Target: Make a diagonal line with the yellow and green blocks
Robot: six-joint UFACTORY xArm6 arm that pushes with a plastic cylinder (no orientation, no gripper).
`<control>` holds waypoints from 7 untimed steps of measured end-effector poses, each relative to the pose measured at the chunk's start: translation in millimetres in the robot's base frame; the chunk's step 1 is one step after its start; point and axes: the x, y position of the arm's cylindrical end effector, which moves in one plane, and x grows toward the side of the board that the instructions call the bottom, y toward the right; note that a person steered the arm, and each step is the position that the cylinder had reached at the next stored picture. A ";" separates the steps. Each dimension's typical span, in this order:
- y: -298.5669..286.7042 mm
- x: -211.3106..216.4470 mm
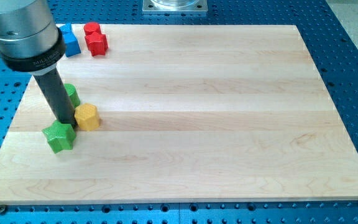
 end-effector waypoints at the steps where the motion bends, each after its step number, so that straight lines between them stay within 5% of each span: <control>1: -23.0 7.3; 2: -29.3 39.6; 4: 59.4 42.1; 5: 5.5 56.8; 7: 75.9 71.0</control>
